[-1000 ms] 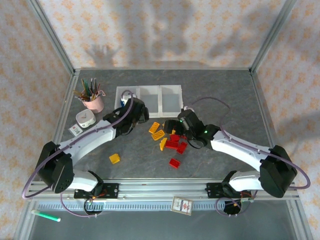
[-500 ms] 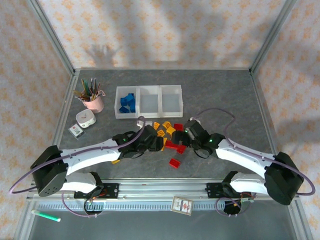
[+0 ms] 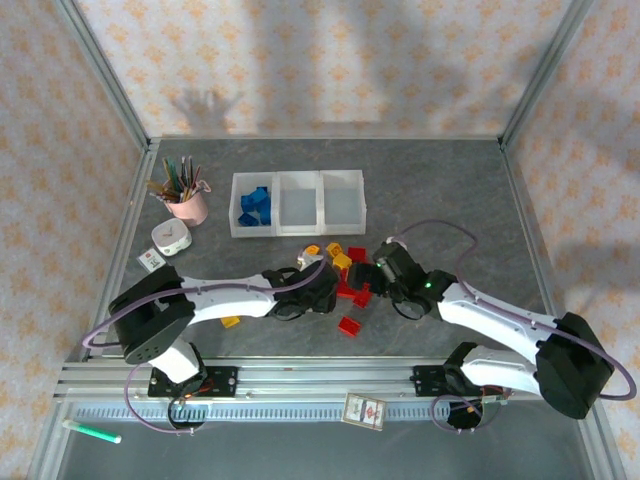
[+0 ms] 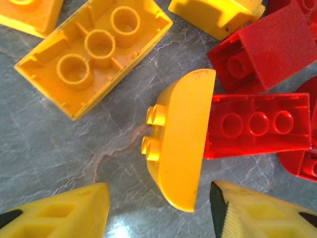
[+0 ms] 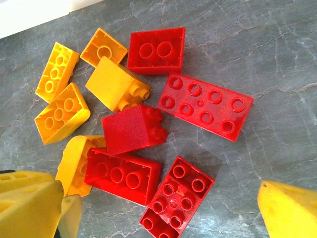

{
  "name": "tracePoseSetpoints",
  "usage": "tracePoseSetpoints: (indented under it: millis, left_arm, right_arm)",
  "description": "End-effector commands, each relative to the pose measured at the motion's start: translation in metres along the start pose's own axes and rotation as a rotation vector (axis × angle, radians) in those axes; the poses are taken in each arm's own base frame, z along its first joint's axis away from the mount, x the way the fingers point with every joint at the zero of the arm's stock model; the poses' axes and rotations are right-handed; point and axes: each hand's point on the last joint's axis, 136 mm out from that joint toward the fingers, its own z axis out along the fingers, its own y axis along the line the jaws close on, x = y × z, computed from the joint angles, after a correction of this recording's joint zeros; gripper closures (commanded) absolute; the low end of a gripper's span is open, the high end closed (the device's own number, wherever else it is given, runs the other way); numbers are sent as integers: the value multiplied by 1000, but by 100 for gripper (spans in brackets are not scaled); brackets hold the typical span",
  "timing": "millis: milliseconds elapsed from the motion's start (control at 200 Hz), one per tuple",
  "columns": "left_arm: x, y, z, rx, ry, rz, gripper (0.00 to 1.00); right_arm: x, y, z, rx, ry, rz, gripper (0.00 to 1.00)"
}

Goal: Sort the legos into containers by color
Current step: Pick up the lego from the middle-left of the table.

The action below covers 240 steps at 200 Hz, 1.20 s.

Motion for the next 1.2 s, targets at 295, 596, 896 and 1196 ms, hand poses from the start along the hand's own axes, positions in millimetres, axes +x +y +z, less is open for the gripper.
tracePoseSetpoints:
  millis: [295,596,896,1196]
  left_arm:
    - [-22,2,18,-109,-77,80,58]
    - [-20,3,21,-111,-75,106,76]
    - [-18,4,-12,-34,-104,69,89]
    - [-56,12,-67,-59,-231,-3,93]
  right_arm:
    - [0,-5,0,2,-13,14,0]
    - [-1,-5,0,2,-14,13,0]
    - [-14,8,-6,-23,-42,-17,0]
    - [-40,35,-16,-95,-105,-25,0]
